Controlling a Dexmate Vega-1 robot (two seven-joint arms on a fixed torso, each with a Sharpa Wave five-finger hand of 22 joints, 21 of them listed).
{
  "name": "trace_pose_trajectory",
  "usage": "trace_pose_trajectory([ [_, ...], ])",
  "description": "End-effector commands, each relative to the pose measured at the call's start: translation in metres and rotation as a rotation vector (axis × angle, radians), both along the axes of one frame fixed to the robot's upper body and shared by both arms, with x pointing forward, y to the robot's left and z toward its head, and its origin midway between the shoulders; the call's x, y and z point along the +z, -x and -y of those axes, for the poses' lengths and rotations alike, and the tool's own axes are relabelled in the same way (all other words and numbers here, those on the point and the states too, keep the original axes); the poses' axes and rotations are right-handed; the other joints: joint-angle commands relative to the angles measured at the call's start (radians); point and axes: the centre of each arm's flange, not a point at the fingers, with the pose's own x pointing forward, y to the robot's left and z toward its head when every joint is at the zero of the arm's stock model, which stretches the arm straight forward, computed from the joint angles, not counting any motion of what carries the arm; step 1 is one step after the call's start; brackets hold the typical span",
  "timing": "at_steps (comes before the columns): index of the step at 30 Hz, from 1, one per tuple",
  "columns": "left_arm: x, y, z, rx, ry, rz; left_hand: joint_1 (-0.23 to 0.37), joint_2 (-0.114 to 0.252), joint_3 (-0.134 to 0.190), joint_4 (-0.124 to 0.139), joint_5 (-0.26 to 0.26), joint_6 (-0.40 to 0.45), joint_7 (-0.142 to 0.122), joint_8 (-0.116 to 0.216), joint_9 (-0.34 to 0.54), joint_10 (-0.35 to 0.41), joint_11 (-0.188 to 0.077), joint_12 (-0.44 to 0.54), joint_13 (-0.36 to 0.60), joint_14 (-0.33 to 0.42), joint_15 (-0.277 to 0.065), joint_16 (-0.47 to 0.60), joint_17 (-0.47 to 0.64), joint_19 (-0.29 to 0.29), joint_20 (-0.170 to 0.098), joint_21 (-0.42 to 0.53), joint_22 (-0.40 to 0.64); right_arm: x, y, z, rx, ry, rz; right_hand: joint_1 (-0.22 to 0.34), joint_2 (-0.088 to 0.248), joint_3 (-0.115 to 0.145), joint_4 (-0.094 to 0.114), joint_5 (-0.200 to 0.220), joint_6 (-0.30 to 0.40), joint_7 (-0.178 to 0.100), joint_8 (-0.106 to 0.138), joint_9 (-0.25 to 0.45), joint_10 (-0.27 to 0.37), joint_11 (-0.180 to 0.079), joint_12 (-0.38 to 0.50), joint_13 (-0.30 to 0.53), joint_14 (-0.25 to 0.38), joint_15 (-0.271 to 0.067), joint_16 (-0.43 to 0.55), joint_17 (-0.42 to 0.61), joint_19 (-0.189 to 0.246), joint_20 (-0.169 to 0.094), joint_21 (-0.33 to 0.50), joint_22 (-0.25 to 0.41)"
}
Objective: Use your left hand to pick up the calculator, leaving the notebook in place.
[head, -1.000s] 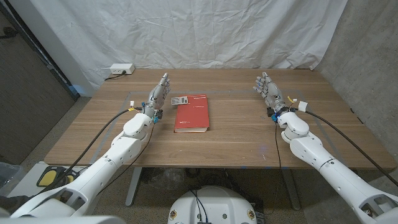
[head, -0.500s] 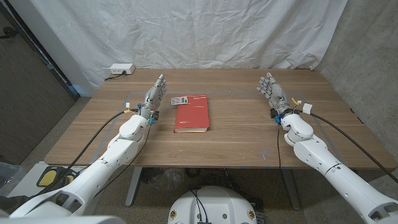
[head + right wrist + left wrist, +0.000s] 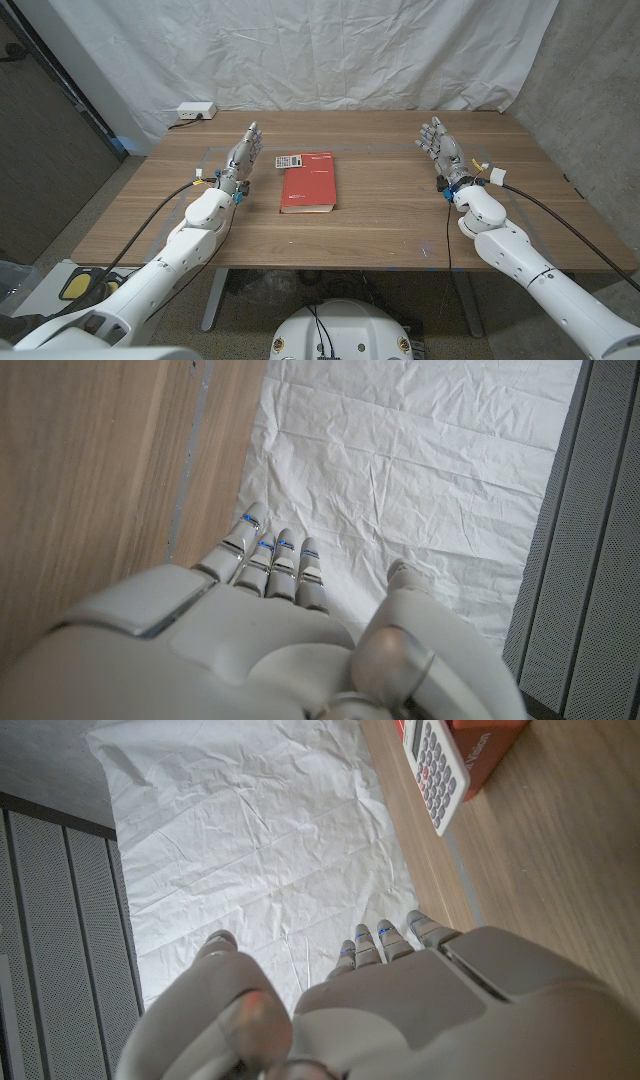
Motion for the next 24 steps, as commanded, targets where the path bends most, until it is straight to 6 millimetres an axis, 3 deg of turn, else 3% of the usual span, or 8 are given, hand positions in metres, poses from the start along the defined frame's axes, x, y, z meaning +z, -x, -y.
trace_pose_trajectory([
  [1, -0.008, 0.001, -0.011, 0.001, 0.031, -0.001, 0.020, 0.001, 0.003, -0.009, 0.007, 0.008, -0.002, 0.009, 0.006, 0.014, -0.004, 0.007, 0.005, 0.008, -0.002, 0.008, 0.004, 0.010, -0.055, 0.006, 0.003, 0.000, 0.004, -0.005, -0.010, -0.002, 0.003, 0.007, 0.008, 0.004, -0.008, -0.002, 0.011, 0.001, 0.007, 0.001, 0.005, -0.004, 0.005, 0.002, 0.011, -0.004, 0.004, 0.001, 0.011, -0.015, -0.003, 0.001],
  [9, -0.016, 0.008, -0.012, -0.016, 0.091, -0.069, 0.041, 0.007, 0.008, -0.020, 0.008, 0.020, -0.003, 0.010, 0.006, 0.025, -0.002, 0.008, 0.006, 0.020, 0.002, 0.009, 0.004, 0.027, -0.043, 0.012, 0.003, 0.002, 0.007, -0.009, -0.012, -0.001, 0.014, 0.008, 0.009, 0.004, -0.009, -0.003, 0.012, 0.000, 0.006, 0.001, 0.010, -0.004, 0.006, 0.002, 0.013, -0.003, 0.003, 0.001, 0.012, -0.015, -0.005, 0.002],
  [11, -0.015, 0.010, -0.013, -0.018, 0.076, -0.064, 0.054, 0.012, 0.012, -0.026, 0.008, 0.027, -0.001, 0.012, 0.006, 0.034, 0.003, 0.010, 0.006, 0.025, 0.004, 0.009, 0.004, 0.032, -0.031, 0.013, 0.004, 0.003, 0.007, -0.010, -0.009, -0.001, 0.017, 0.008, 0.009, 0.004, -0.009, -0.003, 0.013, -0.001, 0.006, 0.001, 0.010, -0.004, 0.006, 0.002, 0.013, -0.003, 0.003, 0.001, 0.013, -0.015, -0.006, 0.002],
  [24, -0.010, 0.027, -0.017, 0.018, 0.070, -0.019, 0.098, 0.028, 0.025, -0.047, 0.002, 0.052, 0.004, 0.015, 0.007, 0.060, 0.013, 0.013, 0.007, 0.047, 0.010, 0.010, 0.004, 0.041, -0.019, 0.013, 0.005, 0.005, 0.007, -0.012, -0.006, 0.006, 0.019, 0.008, 0.011, 0.004, -0.011, -0.004, 0.014, -0.002, 0.006, 0.001, 0.013, -0.005, 0.006, 0.002, 0.016, -0.003, 0.003, 0.001, 0.014, -0.013, -0.009, 0.002],
])
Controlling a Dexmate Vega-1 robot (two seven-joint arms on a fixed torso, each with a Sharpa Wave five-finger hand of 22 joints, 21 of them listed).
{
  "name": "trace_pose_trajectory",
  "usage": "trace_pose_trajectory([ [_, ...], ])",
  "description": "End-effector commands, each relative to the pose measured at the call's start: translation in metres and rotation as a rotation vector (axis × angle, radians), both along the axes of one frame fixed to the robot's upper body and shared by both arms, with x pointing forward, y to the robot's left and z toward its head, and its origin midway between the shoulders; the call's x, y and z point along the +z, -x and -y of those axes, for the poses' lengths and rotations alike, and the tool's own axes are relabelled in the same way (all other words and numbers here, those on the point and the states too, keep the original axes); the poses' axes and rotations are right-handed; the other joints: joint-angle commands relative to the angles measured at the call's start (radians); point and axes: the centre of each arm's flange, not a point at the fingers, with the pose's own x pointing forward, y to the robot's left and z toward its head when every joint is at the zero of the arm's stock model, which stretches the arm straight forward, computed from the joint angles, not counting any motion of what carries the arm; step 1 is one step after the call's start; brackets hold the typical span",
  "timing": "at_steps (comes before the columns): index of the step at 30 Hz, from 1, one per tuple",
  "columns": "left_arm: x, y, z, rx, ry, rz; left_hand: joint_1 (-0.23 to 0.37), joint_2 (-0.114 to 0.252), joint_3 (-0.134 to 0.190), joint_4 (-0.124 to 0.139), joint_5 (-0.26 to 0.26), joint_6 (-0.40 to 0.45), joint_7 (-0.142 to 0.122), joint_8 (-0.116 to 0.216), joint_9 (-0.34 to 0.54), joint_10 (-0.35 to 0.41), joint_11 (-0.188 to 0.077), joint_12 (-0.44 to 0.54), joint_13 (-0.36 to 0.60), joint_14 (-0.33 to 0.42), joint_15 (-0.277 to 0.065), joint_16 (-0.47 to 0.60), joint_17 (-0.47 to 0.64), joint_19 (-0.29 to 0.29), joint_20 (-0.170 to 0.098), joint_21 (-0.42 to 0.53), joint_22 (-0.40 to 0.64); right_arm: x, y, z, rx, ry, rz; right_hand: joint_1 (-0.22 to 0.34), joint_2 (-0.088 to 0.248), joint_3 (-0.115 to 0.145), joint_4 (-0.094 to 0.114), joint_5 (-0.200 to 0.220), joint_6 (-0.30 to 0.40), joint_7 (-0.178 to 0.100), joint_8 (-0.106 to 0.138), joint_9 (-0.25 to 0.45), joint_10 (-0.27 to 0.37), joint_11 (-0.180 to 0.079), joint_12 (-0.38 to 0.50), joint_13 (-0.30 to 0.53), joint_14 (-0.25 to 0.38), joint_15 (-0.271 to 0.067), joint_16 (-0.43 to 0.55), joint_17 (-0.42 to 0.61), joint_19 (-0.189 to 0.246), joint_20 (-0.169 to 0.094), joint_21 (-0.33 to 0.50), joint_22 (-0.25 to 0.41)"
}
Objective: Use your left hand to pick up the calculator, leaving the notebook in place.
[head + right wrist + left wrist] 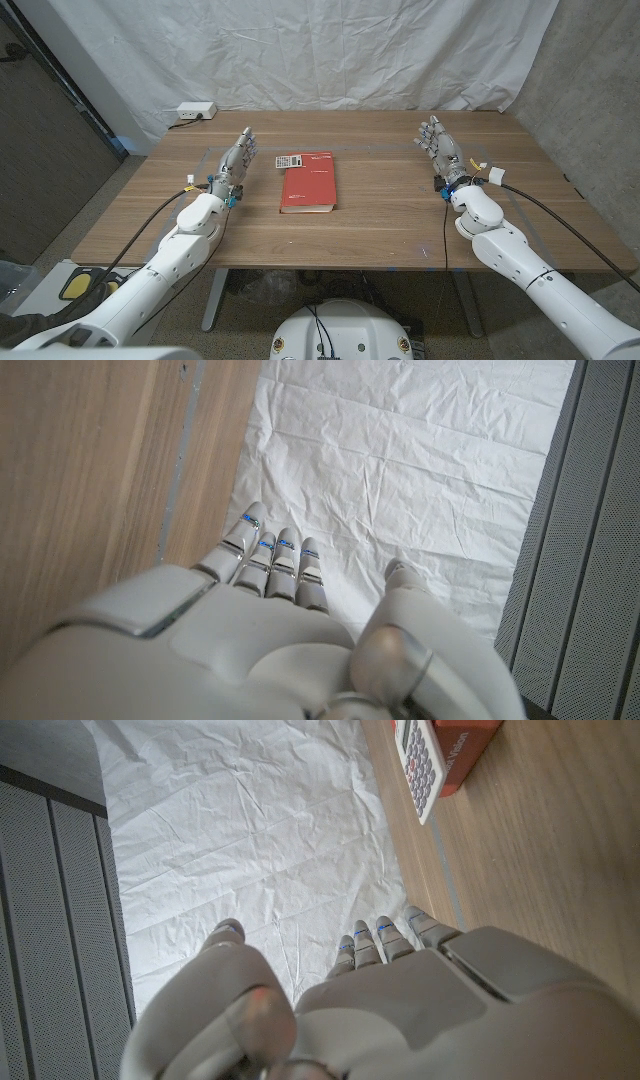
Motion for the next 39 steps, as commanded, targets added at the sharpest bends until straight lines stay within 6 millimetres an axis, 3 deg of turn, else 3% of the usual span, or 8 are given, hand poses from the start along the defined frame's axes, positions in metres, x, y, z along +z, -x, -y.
trace_pose_trajectory([
  [1, 0.0023, 0.0161, -0.0045, 0.048, -0.002, 0.026, 0.024, 0.004, 0.006, -0.012, 0.001, 0.015, 0.000, 0.007, 0.002, 0.014, -0.001, 0.007, 0.002, 0.017, 0.002, 0.011, 0.004, 0.006, -0.019, 0.006, 0.006, 0.0021, 0.0010, -0.0033, 0.003, 0.003, 0.005, -0.001, 0.001, 0.000, -0.007, -0.004, 0.009, 0.004, 0.006, 0.002, 0.010, -0.001, 0.007, 0.002, 0.010, 0.003, 0.002, 0.001, 0.009, -0.018, -0.001, 0.002],
  [10, 0.0085, 0.0217, -0.0076, 0.211, -0.097, 0.105, 0.126, 0.024, 0.034, -0.066, -0.015, 0.088, -0.026, 0.020, 0.004, 0.085, -0.045, 0.017, 0.004, 0.076, -0.026, 0.014, 0.004, 0.009, -0.011, 0.002, 0.007, 0.0018, 0.0010, -0.0007, -0.004, 0.002, 0.001, -0.001, 0.002, -0.001, -0.008, -0.005, 0.010, 0.003, 0.006, 0.002, 0.013, -0.002, 0.007, 0.002, 0.014, 0.003, 0.003, 0.002, 0.009, -0.017, -0.004, 0.002],
  [22, 0.0101, 0.0215, -0.0078, 0.356, -0.169, 0.203, 0.181, 0.029, 0.044, -0.096, -0.025, 0.155, -0.042, 0.029, 0.005, 0.144, -0.069, 0.023, 0.005, 0.130, -0.058, 0.018, 0.004, 0.025, -0.031, 0.007, 0.008, 0.0045, 0.0046, 0.0021, -0.019, -0.004, 0.004, -0.001, 0.003, -0.001, -0.009, -0.006, 0.012, 0.001, 0.006, 0.002, 0.014, -0.004, 0.006, 0.002, 0.015, 0.002, 0.002, 0.002, 0.011, -0.017, -0.006, 0.002],
  [28, 0.0089, 0.0197, -0.0110, 0.342, -0.144, 0.219, 0.200, 0.029, 0.046, -0.106, -0.027, 0.181, -0.053, 0.032, 0.005, 0.168, -0.083, 0.025, 0.005, 0.149, -0.067, 0.018, 0.004, 0.048, -0.015, 0.015, 0.010, 0.0050, 0.0061, 0.0033, -0.027, -0.010, 0.010, -0.002, 0.003, -0.001, -0.010, -0.006, 0.012, 0.000, 0.005, 0.002, 0.015, -0.006, 0.006, 0.002, 0.018, 0.002, 0.002, 0.002, 0.012, -0.016, -0.008, 0.003],
  [33, 0.0100, 0.0217, -0.0128, 0.361, -0.152, 0.227, 0.210, 0.030, 0.048, -0.112, -0.028, 0.192, -0.049, 0.033, 0.005, 0.173, -0.082, 0.023, 0.005, 0.156, -0.067, 0.017, 0.004, 0.052, -0.038, 0.016, 0.010, 0.0060, 0.0056, 0.0026, -0.028, -0.013, 0.011, -0.002, 0.003, -0.002, -0.010, -0.007, 0.013, 0.000, 0.005, 0.002, 0.017, -0.006, 0.006, 0.002, 0.019, 0.002, 0.002, 0.002, 0.013, -0.016, -0.009, 0.003],
  [39, 0.0118, 0.0253, -0.0127, 0.382, -0.187, 0.231, 0.215, 0.029, 0.048, -0.115, -0.028, 0.193, -0.049, 0.031, 0.005, 0.175, -0.079, 0.021, 0.005, 0.155, -0.067, 0.015, 0.004, 0.051, -0.045, 0.014, 0.010, 0.0079, 0.0044, 0.0003, -0.025, -0.011, 0.016, -0.002, 0.004, -0.002, -0.011, -0.007, 0.014, 0.001, 0.005, 0.002, 0.018, -0.006, 0.006, 0.002, 0.020, 0.001, 0.002, 0.002, 0.013, -0.017, -0.011, 0.003],
])
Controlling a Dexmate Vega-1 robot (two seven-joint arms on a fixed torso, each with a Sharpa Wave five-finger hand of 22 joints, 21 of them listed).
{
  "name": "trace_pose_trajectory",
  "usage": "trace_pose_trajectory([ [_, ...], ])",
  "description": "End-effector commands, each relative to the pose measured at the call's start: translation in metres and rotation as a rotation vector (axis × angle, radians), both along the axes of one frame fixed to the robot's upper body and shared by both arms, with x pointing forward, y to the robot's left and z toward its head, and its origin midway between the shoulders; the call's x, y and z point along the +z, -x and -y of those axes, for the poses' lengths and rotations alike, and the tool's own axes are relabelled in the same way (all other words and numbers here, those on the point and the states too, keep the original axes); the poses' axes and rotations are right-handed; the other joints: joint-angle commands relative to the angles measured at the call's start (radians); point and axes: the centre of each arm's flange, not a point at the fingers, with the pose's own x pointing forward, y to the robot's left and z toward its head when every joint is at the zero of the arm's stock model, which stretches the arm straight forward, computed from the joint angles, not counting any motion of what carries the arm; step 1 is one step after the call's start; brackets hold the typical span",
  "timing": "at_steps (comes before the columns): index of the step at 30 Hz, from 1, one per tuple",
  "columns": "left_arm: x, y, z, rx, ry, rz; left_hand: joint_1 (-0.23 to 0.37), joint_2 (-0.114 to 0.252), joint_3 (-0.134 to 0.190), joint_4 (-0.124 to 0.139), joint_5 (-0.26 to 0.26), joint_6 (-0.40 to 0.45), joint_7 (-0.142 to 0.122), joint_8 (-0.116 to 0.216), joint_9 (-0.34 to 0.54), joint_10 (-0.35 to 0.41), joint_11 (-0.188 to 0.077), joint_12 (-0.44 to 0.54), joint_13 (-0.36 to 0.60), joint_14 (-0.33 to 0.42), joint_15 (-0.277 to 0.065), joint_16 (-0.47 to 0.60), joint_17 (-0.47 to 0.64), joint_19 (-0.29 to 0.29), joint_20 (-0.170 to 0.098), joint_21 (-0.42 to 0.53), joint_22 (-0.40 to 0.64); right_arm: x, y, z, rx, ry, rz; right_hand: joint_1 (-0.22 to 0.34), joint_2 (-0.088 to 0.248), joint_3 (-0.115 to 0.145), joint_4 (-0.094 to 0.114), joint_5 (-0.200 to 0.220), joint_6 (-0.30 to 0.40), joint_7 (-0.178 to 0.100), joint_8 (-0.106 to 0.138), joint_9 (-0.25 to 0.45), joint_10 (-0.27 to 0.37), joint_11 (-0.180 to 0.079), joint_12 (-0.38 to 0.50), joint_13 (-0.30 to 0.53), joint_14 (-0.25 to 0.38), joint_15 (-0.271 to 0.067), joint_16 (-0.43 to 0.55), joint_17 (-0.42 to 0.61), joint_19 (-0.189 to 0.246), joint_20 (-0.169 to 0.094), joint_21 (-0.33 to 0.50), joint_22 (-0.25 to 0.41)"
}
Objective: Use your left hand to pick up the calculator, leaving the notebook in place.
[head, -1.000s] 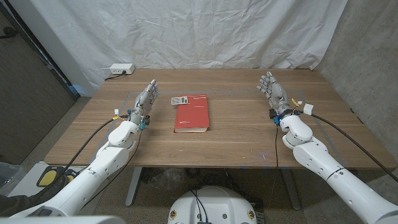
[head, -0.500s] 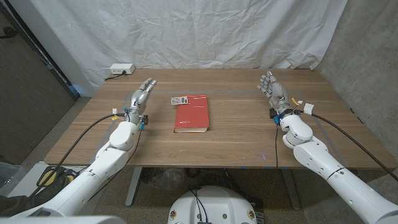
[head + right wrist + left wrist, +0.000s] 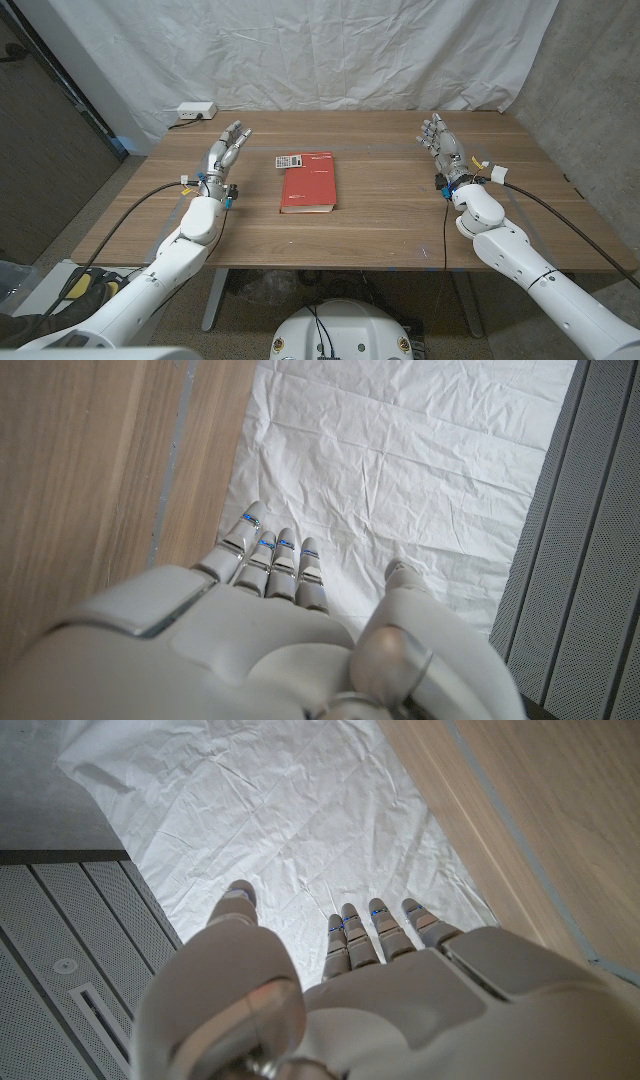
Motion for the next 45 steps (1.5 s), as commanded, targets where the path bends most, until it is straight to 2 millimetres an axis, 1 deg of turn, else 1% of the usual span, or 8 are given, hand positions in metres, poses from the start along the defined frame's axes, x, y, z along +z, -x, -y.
trace_pose_trajectory([
  [1, 0.002, 0.006, -0.001, 0.059, -0.042, 0.029, 0.012, -0.001, 0.000, -0.007, -0.001, 0.010, 0.002, 0.005, 0.005, 0.012, 0.000, 0.005, 0.005, 0.008, -0.041, 0.000, 0.004, 0.006, -0.047, 0.003, 0.005, 0.003, 0.000, -0.002, -0.001, -0.006, 0.010, -0.002, 0.004, 0.002, -0.006, -0.002, 0.014, 0.001, 0.005, 0.002, 0.013, 0.001, 0.007, 0.003, 0.008, 0.004, 0.002, 0.002, 0.008, -0.011, -0.007, 0.003],
  [10, 0.000, 0.015, -0.005, 0.064, -0.027, 0.034, 0.017, -0.001, 0.000, -0.009, -0.002, 0.005, 0.002, 0.000, 0.005, 0.008, 0.006, 0.000, 0.005, 0.006, -0.040, -0.003, 0.004, 0.005, -0.051, 0.002, 0.005, 0.001, 0.001, -0.003, 0.000, -0.013, 0.013, -0.002, 0.004, 0.002, -0.008, -0.003, 0.015, 0.000, 0.005, 0.003, 0.015, 0.001, 0.007, 0.003, 0.009, 0.004, 0.002, 0.002, 0.010, -0.010, -0.009, 0.003],
  [21, -0.003, 0.030, -0.009, 0.176, -0.082, 0.064, 0.019, 0.001, 0.000, -0.010, -0.003, 0.005, 0.000, -0.004, 0.006, 0.010, 0.001, -0.003, 0.005, 0.007, -0.041, -0.005, 0.005, 0.005, -0.054, 0.001, 0.005, -0.001, 0.002, -0.005, 0.014, -0.020, 0.017, -0.002, 0.005, 0.001, -0.008, -0.004, 0.015, 0.000, 0.004, 0.003, 0.017, 0.000, 0.007, 0.003, 0.011, 0.003, 0.002, 0.002, 0.012, -0.010, -0.011, 0.003],
  [28, 0.002, 0.030, -0.006, 0.231, -0.132, 0.085, 0.022, 0.002, 0.000, -0.011, -0.003, 0.007, -0.001, -0.006, 0.006, 0.011, -0.001, -0.005, 0.005, 0.008, -0.043, -0.006, 0.005, 0.003, -0.055, 0.000, 0.005, 0.001, -0.001, -0.009, 0.019, -0.025, 0.020, -0.003, 0.005, 0.001, -0.009, -0.004, 0.017, 0.001, 0.004, 0.003, 0.021, -0.002, 0.008, 0.003, 0.017, 0.004, 0.003, 0.002, 0.013, -0.009, -0.013, 0.003],
  [29, 0.002, 0.030, -0.005, 0.243, -0.148, 0.090, 0.023, 0.003, 0.000, -0.011, -0.003, 0.008, -0.002, -0.006, 0.006, 0.013, -0.007, -0.005, 0.005, 0.008, -0.044, -0.006, 0.005, 0.003, -0.055, 0.000, 0.005, 0.001, -0.001, -0.010, 0.017, -0.025, 0.022, -0.003, 0.005, 0.001, -0.009, -0.004, 0.017, 0.001, 0.004, 0.003, 0.021, -0.002, 0.008, 0.003, 0.016, 0.004, 0.003, 0.002, 0.014, -0.010, -0.013, 0.003],
  [34, 0.000, 0.031, -0.004, 0.246, -0.130, 0.113, 0.026, 0.004, 0.000, -0.012, -0.003, 0.010, -0.004, -0.007, 0.006, 0.019, -0.007, -0.005, 0.005, 0.010, -0.048, -0.007, 0.005, 0.004, -0.056, 0.000, 0.005, 0.003, 0.002, -0.009, 0.014, -0.025, 0.029, -0.003, 0.006, 0.001, -0.010, -0.005, 0.020, -0.001, 0.005, 0.003, 0.018, -0.002, 0.006, 0.003, 0.011, 0.002, 0.000, 0.002, 0.013, -0.011, -0.015, 0.003],
  [37, 0.000, 0.030, -0.005, 0.252, -0.151, 0.110, 0.027, 0.004, 0.000, -0.013, -0.003, 0.013, -0.007, -0.007, 0.006, 0.020, -0.012, -0.006, 0.005, 0.013, -0.049, -0.006, 0.005, 0.005, -0.057, 0.000, 0.005, 0.003, 0.003, -0.007, 0.015, -0.025, 0.029, -0.002, 0.007, 0.001, -0.010, -0.005, 0.022, 0.000, 0.006, 0.003, 0.019, -0.002, 0.006, 0.003, 0.009, 0.001, -0.001, 0.002, 0.012, -0.010, -0.017, 0.003],
  [45, -0.002, 0.031, -0.004, 0.289, -0.183, 0.119, 0.029, 0.005, -0.001, -0.013, -0.002, 0.017, -0.009, -0.008, 0.006, 0.024, -0.010, -0.006, 0.005, 0.016, -0.052, -0.007, 0.005, 0.007, -0.058, 0.000, 0.005, 0.003, 0.008, -0.006, 0.023, -0.017, 0.042, -0.001, 0.007, 0.001, -0.012, -0.005, 0.021, -0.002, 0.005, 0.003, 0.015, 0.000, 0.004, 0.003, 0.006, -0.002, -0.003, 0.002, 0.012, -0.012, -0.019, 0.003],
])
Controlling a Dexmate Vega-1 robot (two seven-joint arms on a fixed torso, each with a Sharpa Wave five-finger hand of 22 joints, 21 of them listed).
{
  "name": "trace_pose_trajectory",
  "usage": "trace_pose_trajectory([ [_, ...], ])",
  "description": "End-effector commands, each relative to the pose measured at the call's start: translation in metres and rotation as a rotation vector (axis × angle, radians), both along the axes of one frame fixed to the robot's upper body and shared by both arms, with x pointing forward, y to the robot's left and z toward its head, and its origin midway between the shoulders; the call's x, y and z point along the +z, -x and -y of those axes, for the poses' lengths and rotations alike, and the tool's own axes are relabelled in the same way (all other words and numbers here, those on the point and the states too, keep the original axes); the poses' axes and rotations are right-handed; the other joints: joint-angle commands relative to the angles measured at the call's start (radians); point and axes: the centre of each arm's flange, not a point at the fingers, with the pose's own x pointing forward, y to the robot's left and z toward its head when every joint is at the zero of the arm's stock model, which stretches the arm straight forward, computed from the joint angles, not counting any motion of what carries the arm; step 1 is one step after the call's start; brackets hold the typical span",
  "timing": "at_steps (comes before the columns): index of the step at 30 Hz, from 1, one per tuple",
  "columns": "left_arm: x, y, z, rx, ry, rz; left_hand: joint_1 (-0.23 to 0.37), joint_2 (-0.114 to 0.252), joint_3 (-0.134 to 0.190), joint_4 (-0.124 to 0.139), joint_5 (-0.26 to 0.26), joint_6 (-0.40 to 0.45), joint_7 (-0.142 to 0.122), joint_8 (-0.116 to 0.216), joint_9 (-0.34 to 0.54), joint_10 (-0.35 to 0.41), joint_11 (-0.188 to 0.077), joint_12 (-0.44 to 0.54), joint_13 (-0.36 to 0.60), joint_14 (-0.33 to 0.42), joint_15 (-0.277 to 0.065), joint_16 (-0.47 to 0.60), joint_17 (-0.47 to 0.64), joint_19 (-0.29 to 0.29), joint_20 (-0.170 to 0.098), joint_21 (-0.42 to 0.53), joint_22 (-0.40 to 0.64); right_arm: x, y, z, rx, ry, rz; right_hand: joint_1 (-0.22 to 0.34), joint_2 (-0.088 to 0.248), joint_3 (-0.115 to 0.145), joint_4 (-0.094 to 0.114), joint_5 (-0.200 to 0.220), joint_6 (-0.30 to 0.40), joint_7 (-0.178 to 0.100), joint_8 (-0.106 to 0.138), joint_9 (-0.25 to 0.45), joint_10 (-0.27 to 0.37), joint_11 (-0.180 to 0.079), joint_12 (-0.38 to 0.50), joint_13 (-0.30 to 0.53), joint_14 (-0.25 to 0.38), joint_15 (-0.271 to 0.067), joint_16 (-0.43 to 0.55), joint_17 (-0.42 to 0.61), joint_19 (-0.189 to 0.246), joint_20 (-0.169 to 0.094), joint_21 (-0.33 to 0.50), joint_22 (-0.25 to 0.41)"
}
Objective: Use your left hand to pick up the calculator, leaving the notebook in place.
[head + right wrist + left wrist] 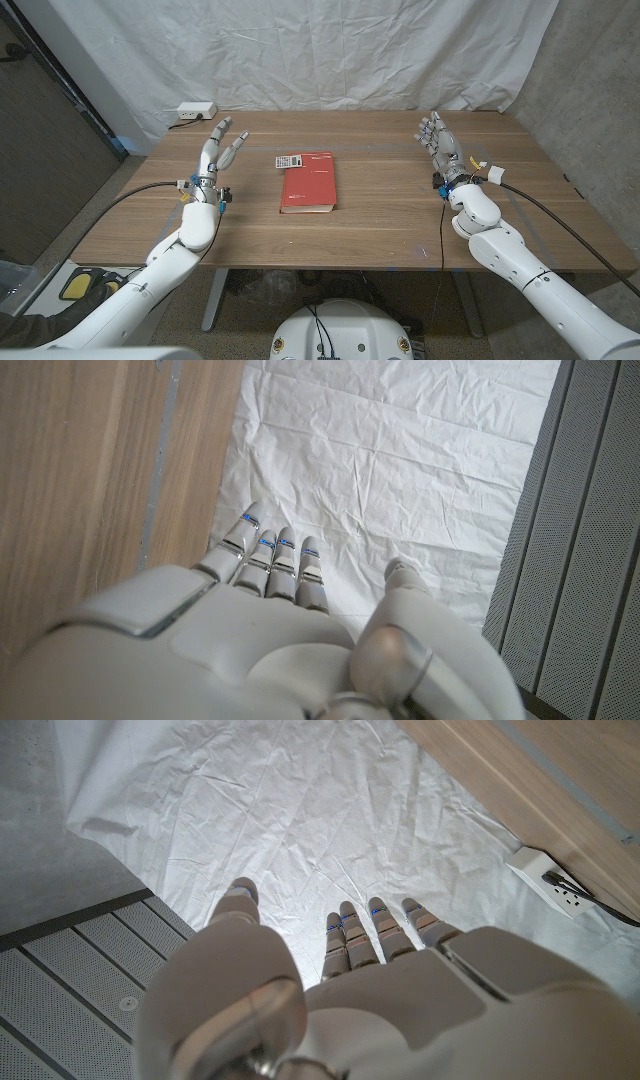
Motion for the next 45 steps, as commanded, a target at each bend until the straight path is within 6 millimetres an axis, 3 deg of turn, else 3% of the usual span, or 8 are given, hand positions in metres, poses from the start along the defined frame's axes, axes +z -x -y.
trace_pose_trajectory([
  [1, -0.0014, 0.0019, 0.0008, 0.067, -0.052, 0.021, 0.013, -0.004, -0.001, -0.005, -0.003, 0.009, 0.001, -0.003, 0.006, 0.007, -0.002, -0.001, 0.005, 0.010, -0.053, -0.002, 0.005, 0.007, -0.059, 0.000, 0.005, 0.0013, 0.0060, 0.0014, 0.006, 0.006, 0.015, -0.001, 0.007, 0.001, -0.004, -0.002, 0.009, 0.000, 0.005, 0.003, 0.004, -0.002, 0.003, 0.003, 0.003, -0.006, -0.003, 0.002, 0.007, -0.018, -0.001, 0.003],
  [45, -0.0005, 0.0109, 0.0023, 0.312, -0.253, 0.075, 0.023, -0.004, -0.008, -0.009, 0.006, 0.048, -0.019, -0.003, 0.006, 0.044, -0.028, -0.002, 0.006, 0.038, -0.070, 0.000, 0.005, 0.024, -0.072, 0.002, 0.005, 0.0058, 0.0017, 0.0004, 0.012, -0.014, 0.013, -0.001, 0.011, 0.000, -0.009, -0.003, 0.012, 0.000, 0.003, 0.003, 0.016, -0.002, 0.005, 0.003, 0.011, -0.005, -0.001, 0.003, 0.012, -0.017, -0.012, 0.004],
])
